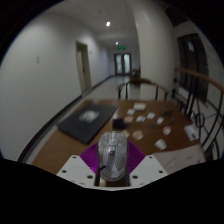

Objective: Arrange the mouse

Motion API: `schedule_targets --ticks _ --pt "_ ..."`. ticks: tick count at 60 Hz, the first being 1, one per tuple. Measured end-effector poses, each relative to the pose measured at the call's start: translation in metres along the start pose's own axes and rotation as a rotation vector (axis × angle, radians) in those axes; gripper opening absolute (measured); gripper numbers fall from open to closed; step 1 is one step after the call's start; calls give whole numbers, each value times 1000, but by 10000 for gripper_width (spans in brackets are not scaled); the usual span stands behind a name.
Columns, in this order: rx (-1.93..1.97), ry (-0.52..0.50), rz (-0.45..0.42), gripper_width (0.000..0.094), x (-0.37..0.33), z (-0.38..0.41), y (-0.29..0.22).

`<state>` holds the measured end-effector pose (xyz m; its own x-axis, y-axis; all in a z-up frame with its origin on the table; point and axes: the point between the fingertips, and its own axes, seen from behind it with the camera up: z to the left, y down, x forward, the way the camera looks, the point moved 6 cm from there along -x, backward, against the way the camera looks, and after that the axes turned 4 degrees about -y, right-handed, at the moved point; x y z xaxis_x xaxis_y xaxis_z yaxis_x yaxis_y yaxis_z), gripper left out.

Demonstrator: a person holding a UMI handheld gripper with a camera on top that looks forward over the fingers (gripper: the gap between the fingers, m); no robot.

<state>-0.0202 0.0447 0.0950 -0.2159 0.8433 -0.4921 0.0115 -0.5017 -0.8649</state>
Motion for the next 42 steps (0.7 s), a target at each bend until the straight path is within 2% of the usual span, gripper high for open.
schedule_targets --ticks 6,11,16,25,30,35,42 --pt "-6 44 -176 337 -72 -35 -61" --pt "-19 114 -233 335 -119 -88 -76" --pt "-21 195 -171 333 -135 -137 -55" --pt "30 234 57 332 -98 -196 44" --pt "66 238 119 336 -83 -207 80" --pt "75 240 141 340 -78 -214 95" --pt "102 216 161 533 -77 -222 102"
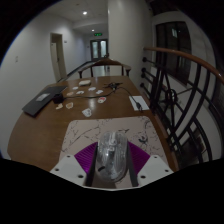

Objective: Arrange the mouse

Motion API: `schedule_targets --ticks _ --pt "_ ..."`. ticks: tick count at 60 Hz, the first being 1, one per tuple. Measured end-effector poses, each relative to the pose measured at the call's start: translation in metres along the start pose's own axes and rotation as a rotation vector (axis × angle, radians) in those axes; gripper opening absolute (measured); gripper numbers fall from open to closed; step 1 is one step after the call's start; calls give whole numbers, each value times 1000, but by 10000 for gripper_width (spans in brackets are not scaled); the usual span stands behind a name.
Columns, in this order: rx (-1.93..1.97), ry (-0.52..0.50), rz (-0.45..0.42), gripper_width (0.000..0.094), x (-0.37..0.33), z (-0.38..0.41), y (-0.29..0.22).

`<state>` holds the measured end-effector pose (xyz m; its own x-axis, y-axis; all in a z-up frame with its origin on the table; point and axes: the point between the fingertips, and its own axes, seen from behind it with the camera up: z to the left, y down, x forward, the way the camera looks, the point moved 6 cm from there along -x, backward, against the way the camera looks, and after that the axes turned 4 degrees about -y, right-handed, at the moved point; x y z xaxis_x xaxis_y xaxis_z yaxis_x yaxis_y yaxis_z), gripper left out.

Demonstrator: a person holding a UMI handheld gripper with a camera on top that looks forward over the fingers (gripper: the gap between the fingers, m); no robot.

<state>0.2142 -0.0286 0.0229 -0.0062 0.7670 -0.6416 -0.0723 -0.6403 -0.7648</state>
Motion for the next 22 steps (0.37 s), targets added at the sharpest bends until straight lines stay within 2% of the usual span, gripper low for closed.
schedule_targets --ticks 1,5,8,10,22 --pt "-5 -7 7 554 -1 0 0" --pt "-50 -34 44 733 -9 0 3" --pt "-54 -35 32 871 -20 -2 2" --pt "-53 -34 16 845 -31 -5 1" --pt "-27 -49 -49 847 -111 -25 27"
